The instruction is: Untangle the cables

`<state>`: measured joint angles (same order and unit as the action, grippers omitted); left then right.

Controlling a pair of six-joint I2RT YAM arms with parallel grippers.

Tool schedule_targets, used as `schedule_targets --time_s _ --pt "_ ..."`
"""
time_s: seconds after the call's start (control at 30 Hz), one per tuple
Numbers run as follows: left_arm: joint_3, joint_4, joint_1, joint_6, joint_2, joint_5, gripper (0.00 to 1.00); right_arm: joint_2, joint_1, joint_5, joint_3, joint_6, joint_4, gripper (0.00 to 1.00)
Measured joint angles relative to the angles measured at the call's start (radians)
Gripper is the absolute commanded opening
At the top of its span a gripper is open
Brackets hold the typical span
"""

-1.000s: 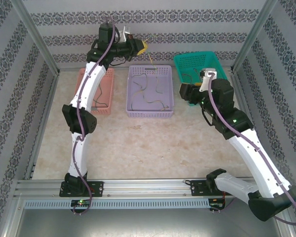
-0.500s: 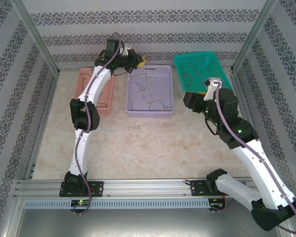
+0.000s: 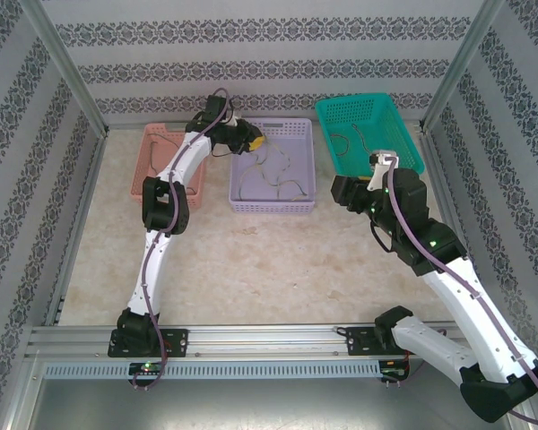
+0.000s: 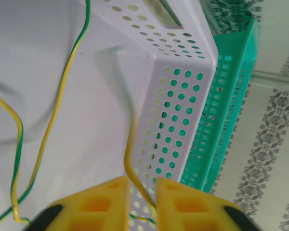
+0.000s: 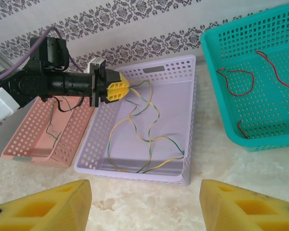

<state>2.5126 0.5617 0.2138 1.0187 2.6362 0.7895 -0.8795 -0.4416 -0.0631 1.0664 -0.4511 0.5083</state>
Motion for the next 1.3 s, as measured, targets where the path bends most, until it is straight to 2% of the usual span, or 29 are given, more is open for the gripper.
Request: schedule_targets --time_s 0.17,0.53,0.77,0.83,0.87,0.93,1.0,1.03,1.07,1.1,1.3 --pt "0.015 0.039 0.000 -0.011 0.000 -0.002 0.55 0.000 0.000 0.000 0.000 -0.003 0.001 0.62" --pt "0.029 0.167 0.000 -0.016 -0.135 -0.055 0.56 -0.020 0.000 -0.002 0.000 -0.011 0.001 0.63" --pt "-0.024 0.234 0.001 -0.086 -0.333 -0.137 0.60 -0.021 0.032 -0.011 -0.002 -0.044 0.012 0.63" --pt "-0.109 0.243 0.002 -0.120 -0.436 -0.171 0.63 -0.021 0.071 -0.007 -0.007 -0.074 0.027 0.63" --pt "-0.177 0.238 0.002 -0.138 -0.500 -0.190 0.67 -0.020 0.093 -0.005 -0.011 -0.094 0.038 0.63" --pt "-0.356 0.210 0.002 -0.165 -0.650 -0.229 0.80 -0.020 0.129 -0.002 -0.019 -0.127 0.062 0.63" --pt "-0.574 0.171 0.002 -0.189 -0.824 -0.272 1.00 -0.019 0.155 -0.001 -0.028 -0.157 0.096 0.64" --pt "-0.665 0.158 0.002 -0.200 -0.898 -0.294 1.00 -0.019 0.163 0.000 -0.029 -0.168 0.116 0.67" --pt "-0.754 0.141 0.003 -0.212 -0.972 -0.317 1.00 -0.018 0.168 0.000 -0.030 -0.175 0.135 0.79" --pt "-0.854 0.127 0.003 -0.230 -1.058 -0.344 1.00 -0.014 0.173 -0.002 -0.031 -0.184 0.159 0.97" --pt "-1.294 0.088 0.004 -0.314 -1.443 -0.436 1.00 0.068 0.178 0.021 -0.079 -0.148 0.224 0.98"
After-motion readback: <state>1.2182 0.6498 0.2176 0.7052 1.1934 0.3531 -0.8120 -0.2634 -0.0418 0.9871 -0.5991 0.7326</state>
